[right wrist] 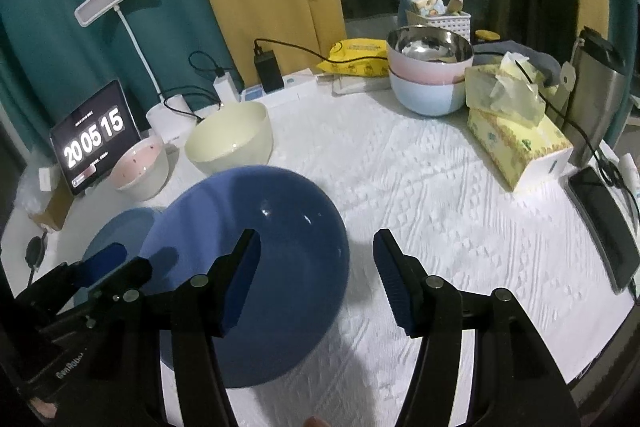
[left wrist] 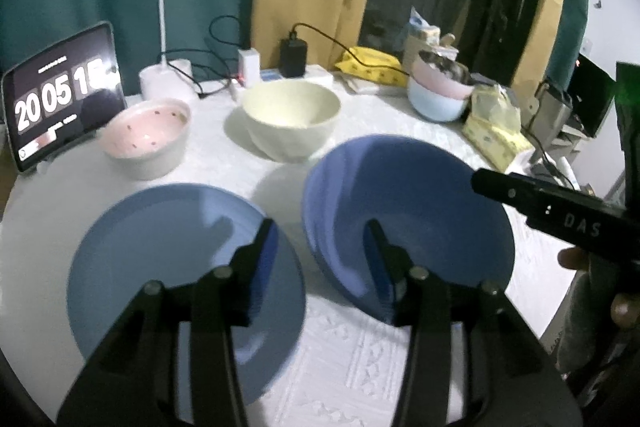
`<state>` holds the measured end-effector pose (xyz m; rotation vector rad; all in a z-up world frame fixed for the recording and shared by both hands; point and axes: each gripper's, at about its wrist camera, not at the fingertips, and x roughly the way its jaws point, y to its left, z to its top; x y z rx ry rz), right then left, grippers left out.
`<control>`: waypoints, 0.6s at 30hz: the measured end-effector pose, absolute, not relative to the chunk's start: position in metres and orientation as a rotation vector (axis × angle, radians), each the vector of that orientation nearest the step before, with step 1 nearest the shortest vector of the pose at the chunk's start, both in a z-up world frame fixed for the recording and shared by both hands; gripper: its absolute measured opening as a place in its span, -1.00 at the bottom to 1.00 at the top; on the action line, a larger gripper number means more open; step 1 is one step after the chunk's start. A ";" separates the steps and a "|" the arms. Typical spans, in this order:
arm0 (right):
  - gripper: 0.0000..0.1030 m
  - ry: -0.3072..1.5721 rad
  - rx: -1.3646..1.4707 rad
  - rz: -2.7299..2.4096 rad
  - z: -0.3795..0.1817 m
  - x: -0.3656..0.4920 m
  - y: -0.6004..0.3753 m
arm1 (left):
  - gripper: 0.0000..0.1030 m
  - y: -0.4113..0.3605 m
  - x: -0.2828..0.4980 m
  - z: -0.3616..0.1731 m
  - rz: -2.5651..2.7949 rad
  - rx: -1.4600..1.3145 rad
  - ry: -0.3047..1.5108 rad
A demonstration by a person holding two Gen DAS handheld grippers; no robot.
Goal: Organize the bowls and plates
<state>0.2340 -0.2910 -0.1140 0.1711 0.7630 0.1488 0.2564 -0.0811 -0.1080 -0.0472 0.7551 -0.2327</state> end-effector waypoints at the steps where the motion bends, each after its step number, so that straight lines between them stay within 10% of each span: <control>1: 0.20 0.760 0.169 0.151 -0.113 0.235 -0.291 | -0.11 -0.078 0.258 -0.106 -0.228 -0.053 0.749; 18: 0.20 0.740 0.135 0.201 -0.094 0.269 -0.275 | -0.10 -0.060 0.287 -0.083 -0.184 -0.070 0.699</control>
